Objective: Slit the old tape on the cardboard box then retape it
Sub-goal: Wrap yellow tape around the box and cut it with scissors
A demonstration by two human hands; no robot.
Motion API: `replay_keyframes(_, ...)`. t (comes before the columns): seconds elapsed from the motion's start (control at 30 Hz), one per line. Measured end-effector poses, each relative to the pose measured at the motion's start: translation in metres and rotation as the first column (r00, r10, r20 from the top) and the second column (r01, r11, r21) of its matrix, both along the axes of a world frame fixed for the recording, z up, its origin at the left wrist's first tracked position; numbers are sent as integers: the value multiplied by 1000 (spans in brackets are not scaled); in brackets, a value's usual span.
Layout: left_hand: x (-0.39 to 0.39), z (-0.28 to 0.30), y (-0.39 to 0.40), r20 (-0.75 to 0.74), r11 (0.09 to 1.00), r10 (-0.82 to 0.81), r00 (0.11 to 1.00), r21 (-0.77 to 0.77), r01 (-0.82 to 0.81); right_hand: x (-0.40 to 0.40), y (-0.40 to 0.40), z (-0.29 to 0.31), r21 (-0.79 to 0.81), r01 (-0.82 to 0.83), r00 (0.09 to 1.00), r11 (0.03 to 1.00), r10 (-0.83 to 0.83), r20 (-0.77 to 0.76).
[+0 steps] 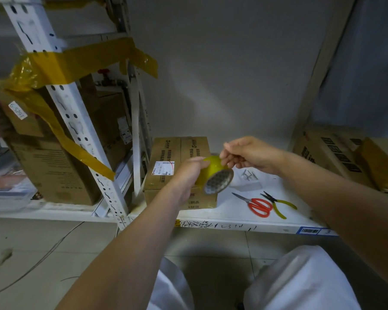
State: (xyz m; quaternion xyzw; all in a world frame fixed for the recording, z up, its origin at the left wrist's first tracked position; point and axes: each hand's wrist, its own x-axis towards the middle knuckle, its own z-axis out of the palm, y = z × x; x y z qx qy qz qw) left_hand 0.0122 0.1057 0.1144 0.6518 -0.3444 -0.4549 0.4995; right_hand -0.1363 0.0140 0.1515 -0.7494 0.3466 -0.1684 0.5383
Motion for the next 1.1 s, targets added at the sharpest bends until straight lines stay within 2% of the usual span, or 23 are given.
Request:
replay_keyframes(0.07,3,-4,1,-9,998,-46,999,34,46,-2,-4,2,-151,-30,997,988,19,-72)
replay_keyframes(0.13,6,-8,1,-3,991,-119,993,65,119,-1,-3,4,-336,-152,979,930,96,-178)
replay_keyframes(0.2,9,-10,0,4,979,-191,982,70,190,2,-1,4,-394,-279,947,876,182,-265)
replay_keyframes(0.33,15,-6,-2,26,946,-316,948,89,312,11,7,6,-436,-369,916,821,243,-318)
replay_keyframes(0.5,25,-8,-2,-51,879,-464,884,96,467,19,15,6,-429,-439,890,789,318,-327)
replay_keyframes(0.63,34,-11,-2,-98,833,-542,835,71,549,22,18,8,-299,-432,893,851,359,-271)
replay_keyframes(0.77,39,-10,-4,-165,809,-568,806,67,584,25,18,4,-317,-412,902,854,331,-278)
replay_keyframes(0.87,45,-10,-8,-259,870,-481,838,-23,492,25,16,2,-357,-310,943,881,239,-230)
replay_keyframes(0.9,46,-11,-9,-264,915,-397,879,-36,402,26,14,2,-383,-263,958,885,194,-210)
replay_keyframes(0.97,44,-15,-10,-229,993,-118,966,-16,117,28,11,0,-469,-165,977,868,79,-197)
replay_keyframes(1.03,38,-19,-9,-188,990,133,973,-16,-138,31,8,-5,-552,-73,977,831,-51,-206)
replay_keyframes(1.1,30,-20,-6,-168,984,159,973,-52,-169,36,5,-9,-596,11,965,803,-165,-205)
